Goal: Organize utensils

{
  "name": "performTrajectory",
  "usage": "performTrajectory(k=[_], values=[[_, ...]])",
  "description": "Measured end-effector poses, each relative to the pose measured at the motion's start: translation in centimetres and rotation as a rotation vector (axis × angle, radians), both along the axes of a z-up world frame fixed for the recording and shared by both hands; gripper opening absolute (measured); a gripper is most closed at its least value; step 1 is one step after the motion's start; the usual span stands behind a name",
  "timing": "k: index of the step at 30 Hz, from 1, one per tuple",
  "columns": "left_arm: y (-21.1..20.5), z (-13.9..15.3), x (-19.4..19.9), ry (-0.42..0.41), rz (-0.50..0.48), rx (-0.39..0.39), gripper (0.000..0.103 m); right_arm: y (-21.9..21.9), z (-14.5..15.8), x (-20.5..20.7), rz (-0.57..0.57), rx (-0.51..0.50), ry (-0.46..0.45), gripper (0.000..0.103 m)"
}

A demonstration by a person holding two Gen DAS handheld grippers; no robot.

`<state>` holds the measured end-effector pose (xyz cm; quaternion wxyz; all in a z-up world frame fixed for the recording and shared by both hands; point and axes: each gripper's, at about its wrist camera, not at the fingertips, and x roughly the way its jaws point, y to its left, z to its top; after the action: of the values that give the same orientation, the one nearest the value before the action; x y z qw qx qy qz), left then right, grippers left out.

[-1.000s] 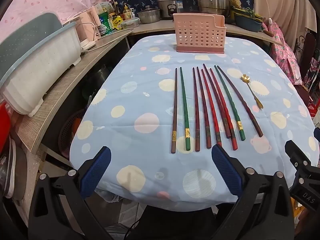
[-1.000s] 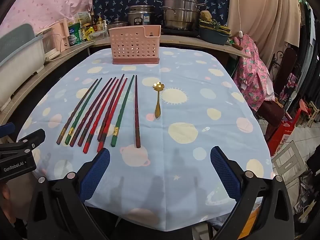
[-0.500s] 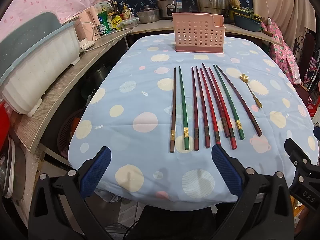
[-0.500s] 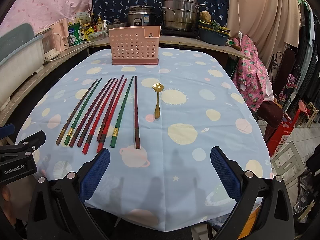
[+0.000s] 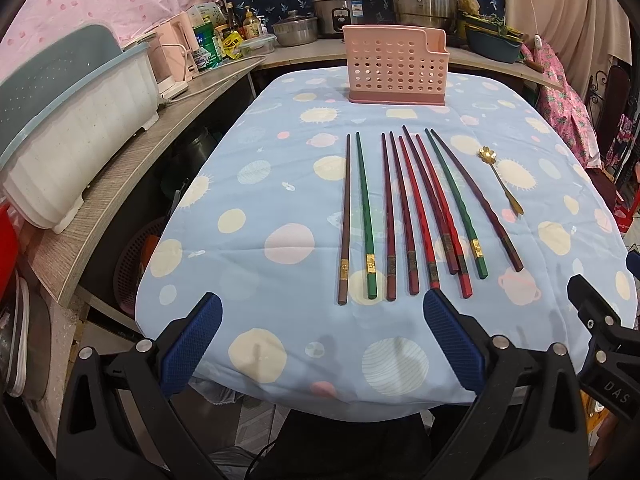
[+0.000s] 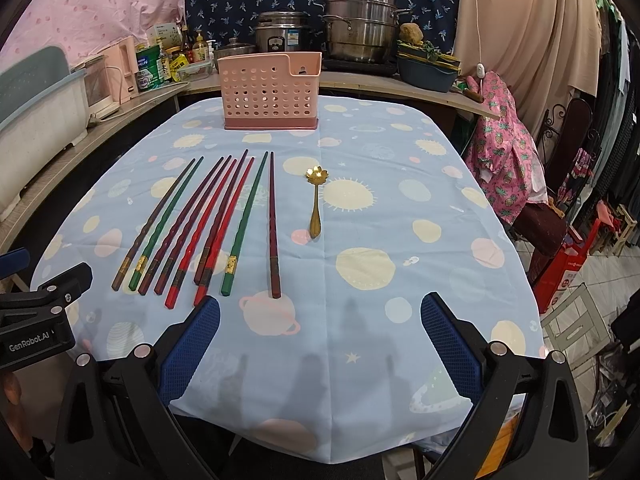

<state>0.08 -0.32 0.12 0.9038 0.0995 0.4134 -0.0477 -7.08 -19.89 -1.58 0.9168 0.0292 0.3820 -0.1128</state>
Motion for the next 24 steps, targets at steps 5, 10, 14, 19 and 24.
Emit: performTrajectory(k=[5,10,14,19,24], values=[[0.01,0.0,0.01,0.001,0.001,-0.001,0.096,-0.01,-0.02,0.03,0.0,-0.001,0.0,0.096],[-0.02,0.0,0.02,0.0,0.0,0.0,0.096,-0.02,-0.03,0.07,0.0,-0.001,0.0,0.096],[0.01,0.01,0.02,0.0,0.0,-0.001,0.096,-0.01,-0.02,0.06,0.0,-0.001,0.0,0.096],[0.0,0.01,0.04,0.002,0.001,0.0,0.096,0.03,-0.02,0.07,0.001,-0.002,0.0,0.096],[-0.19,-0.13,-0.03,0.002,0.002,0.0,0.096,0.06,0.01,0.07,0.001,-0.002,-0.001,0.096]])
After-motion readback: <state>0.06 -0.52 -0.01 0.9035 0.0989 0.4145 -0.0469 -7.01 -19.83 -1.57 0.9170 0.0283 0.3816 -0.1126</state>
